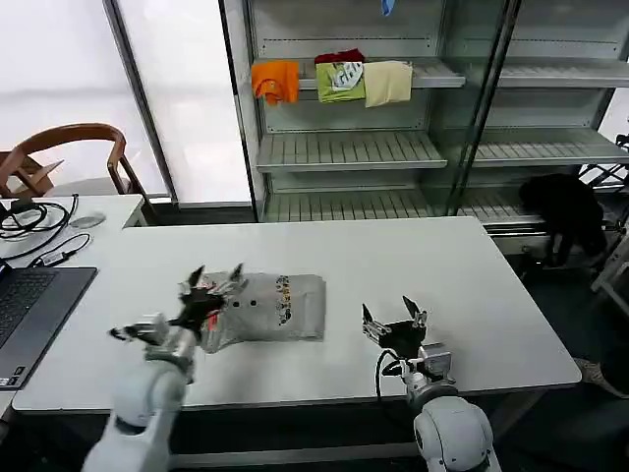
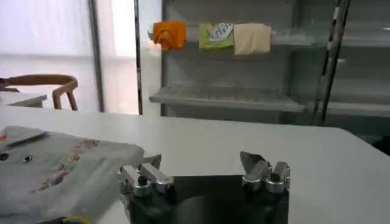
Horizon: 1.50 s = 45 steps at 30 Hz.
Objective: Fold and organize the clothes.
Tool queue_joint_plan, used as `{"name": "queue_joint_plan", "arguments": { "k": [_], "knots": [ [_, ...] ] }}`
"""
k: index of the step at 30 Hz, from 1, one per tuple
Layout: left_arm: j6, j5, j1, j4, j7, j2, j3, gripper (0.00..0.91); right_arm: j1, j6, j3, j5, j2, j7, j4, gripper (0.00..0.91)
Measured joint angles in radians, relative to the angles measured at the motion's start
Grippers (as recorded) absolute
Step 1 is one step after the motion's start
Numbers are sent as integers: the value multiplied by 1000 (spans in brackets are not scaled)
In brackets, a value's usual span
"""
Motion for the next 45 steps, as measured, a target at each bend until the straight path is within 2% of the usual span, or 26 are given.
{"name": "queue_joint_plan", "arguments": {
  "k": [4,10,28,45],
  "knots": [
    [-7,-58,56,9,24,73,-108,907,3,-1,-3,-10,0,6,-11,907],
    [-9,-122,137,8,43,124,-195,907,0,-14,-5,-9,2,30,-20,907],
    [31,-208,244,-53,50,115,-271,907,-53,-15,19,-48,-31,17,33,907],
    [41,-230,290,-72,46,119,-297,907,-86,14,38,-59,-57,-17,68,907]
  ]
}}
